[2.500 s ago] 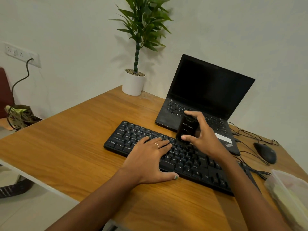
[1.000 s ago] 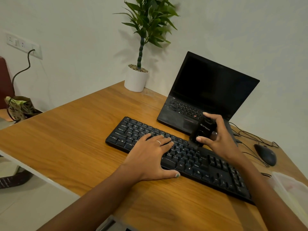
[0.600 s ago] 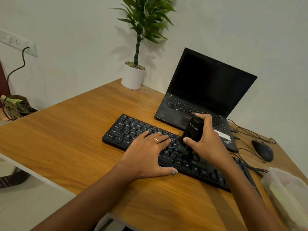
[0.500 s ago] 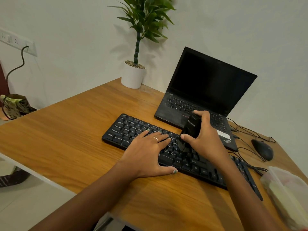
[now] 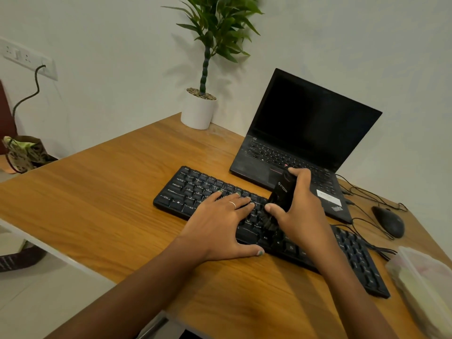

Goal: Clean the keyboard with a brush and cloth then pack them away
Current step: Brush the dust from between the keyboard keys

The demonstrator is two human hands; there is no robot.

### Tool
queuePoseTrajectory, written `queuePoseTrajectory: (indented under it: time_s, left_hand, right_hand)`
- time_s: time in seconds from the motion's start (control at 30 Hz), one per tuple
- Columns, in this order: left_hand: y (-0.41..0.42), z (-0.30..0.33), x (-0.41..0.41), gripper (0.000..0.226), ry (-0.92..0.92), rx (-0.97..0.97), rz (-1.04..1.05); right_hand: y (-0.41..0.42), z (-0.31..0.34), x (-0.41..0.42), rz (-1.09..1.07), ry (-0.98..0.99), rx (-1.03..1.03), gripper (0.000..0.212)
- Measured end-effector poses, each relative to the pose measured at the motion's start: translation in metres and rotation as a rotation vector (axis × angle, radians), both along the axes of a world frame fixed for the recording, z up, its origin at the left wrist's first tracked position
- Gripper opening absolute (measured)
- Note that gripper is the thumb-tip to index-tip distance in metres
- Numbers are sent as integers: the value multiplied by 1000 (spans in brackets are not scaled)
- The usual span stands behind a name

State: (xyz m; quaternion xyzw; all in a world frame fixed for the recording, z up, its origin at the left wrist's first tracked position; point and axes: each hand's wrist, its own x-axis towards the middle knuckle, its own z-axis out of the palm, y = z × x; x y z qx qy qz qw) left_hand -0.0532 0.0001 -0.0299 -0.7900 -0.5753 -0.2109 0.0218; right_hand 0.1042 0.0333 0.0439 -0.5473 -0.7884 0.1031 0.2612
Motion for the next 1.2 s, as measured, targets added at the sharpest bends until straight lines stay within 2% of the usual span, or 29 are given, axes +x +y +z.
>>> queuePoseTrajectory:
  time_s: [0.17, 0.27, 0.4, 0.5, 0.73, 1.0, 1.2]
  left_hand:
    - [-2, 2, 0, 96, 7, 2, -1]
    - [-1, 2, 0, 96, -4, 7, -3]
    - [0, 1, 1, 97, -6, -1, -7]
    - [0, 1, 1, 96, -14, 7, -8]
    - [-1, 2, 0, 96, -1, 7, -2]
    - [1, 1, -1, 96, -14, 1, -14]
    - [-2, 4, -1, 96, -6, 7, -10]
  right_hand:
    - [28, -6, -12, -120, 92, 55, 77]
    - [31, -2, -12, -150, 119, 10, 76]
    - [3, 7, 0, -9, 23, -122, 72]
    - [-7, 9, 2, 36, -33, -111, 72]
    - [22, -2, -22, -129, 70, 24, 75]
    - [-5, 9, 3, -39, -58, -160, 73]
    - [5, 1, -15, -158, 31, -1, 76]
